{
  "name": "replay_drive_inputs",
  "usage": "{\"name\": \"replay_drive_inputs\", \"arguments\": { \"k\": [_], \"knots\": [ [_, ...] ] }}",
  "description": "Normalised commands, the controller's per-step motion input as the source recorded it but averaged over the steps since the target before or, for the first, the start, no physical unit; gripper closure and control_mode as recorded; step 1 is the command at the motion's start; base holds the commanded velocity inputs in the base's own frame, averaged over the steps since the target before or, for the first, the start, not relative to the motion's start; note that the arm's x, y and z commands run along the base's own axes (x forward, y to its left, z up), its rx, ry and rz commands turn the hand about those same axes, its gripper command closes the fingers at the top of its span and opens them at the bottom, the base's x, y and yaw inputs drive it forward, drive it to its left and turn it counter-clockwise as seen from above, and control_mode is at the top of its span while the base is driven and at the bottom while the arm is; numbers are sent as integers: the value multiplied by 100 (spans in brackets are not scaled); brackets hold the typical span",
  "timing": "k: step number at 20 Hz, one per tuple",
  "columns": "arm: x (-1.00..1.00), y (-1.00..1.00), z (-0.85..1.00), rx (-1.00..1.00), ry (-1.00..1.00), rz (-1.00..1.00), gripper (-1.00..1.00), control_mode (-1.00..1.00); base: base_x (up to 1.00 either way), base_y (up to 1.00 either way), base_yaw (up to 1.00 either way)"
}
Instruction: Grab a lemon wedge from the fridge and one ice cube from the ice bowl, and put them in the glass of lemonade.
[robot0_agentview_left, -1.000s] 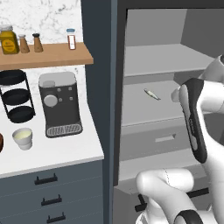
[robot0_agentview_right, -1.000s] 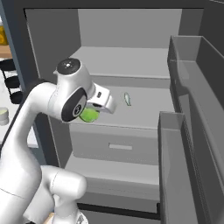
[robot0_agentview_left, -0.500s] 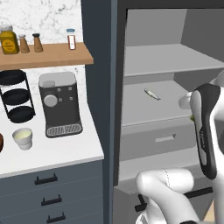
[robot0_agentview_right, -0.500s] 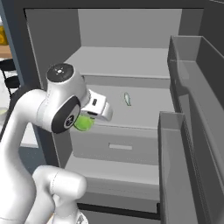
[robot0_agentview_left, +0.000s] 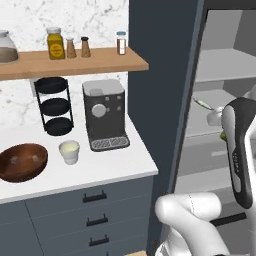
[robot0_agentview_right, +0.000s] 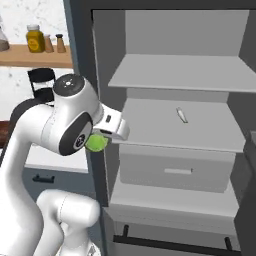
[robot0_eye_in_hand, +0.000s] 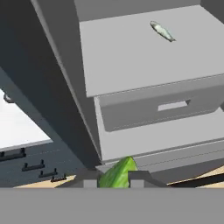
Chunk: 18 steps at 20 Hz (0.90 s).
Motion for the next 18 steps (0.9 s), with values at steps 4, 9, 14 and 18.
{"name": "replay_drive_inputs", "arguments": {
  "k": [4, 9, 14, 18],
  "knots": [
    [0, 0, 0, 0, 0, 0, 100, 100, -5, 99, 0],
    [0, 0, 0, 0, 0, 0, 100, 100, -6, 85, 0],
    [0, 0, 0, 0, 0, 0, 100, 100, 22, 85, 0],
    [0, 0, 0, 0, 0, 0, 100, 100, 56, 32, 0]
  ]
}}
